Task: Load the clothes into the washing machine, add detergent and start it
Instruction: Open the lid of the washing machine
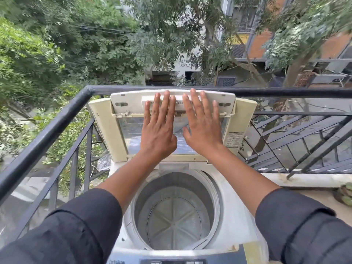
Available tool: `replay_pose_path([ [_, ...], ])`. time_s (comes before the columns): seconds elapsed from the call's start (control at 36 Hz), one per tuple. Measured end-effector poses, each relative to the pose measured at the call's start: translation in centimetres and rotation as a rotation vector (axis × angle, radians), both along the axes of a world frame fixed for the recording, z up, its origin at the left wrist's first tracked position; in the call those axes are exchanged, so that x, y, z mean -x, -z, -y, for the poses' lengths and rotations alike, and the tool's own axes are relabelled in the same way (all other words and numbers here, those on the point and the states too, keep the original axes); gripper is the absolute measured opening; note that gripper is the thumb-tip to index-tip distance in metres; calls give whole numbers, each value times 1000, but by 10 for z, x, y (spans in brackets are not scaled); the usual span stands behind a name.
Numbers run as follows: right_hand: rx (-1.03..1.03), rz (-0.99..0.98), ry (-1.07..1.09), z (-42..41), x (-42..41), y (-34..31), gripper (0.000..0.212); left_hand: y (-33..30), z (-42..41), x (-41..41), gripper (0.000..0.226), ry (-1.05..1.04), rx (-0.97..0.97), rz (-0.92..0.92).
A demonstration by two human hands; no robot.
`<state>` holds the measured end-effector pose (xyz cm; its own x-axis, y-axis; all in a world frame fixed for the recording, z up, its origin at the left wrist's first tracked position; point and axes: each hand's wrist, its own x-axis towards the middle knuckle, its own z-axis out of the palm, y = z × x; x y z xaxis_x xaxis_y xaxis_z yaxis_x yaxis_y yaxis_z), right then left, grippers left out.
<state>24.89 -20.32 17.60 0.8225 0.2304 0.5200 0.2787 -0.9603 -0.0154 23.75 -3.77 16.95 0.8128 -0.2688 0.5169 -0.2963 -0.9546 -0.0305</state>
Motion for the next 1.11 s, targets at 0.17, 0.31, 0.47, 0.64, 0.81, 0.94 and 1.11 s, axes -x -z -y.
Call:
replay_pose_path([
  [0.17, 16, -22, 8, 0, -12, -1, 103, -2, 1, -10, 112, -3, -2, -29],
  [0.31, 20, -17, 3, 1, -14, -1, 102, -2, 0, -12, 111, 3, -2, -33],
  [0.47, -3, 47, -13, 2, -3, 3, 98, 2, 2, -2, 110, -1, 13, -4],
  [0.64, -12, 37, -15, 1, 5, 1, 96, 2, 2, 3, 109, 1, 17, 6],
  [0.81, -35, 22, -30, 1, 10, -3, 96, 0, 3, 7, 111, -17, 12, -8],
  [0.94, -38, 30, -40, 3, 15, -2, 95, 1, 3, 13, 111, -11, 15, -5],
  [1.11, -39, 28, -28, 3, 20, -5, 95, -2, 3, 19, 111, 7, 34, -9],
])
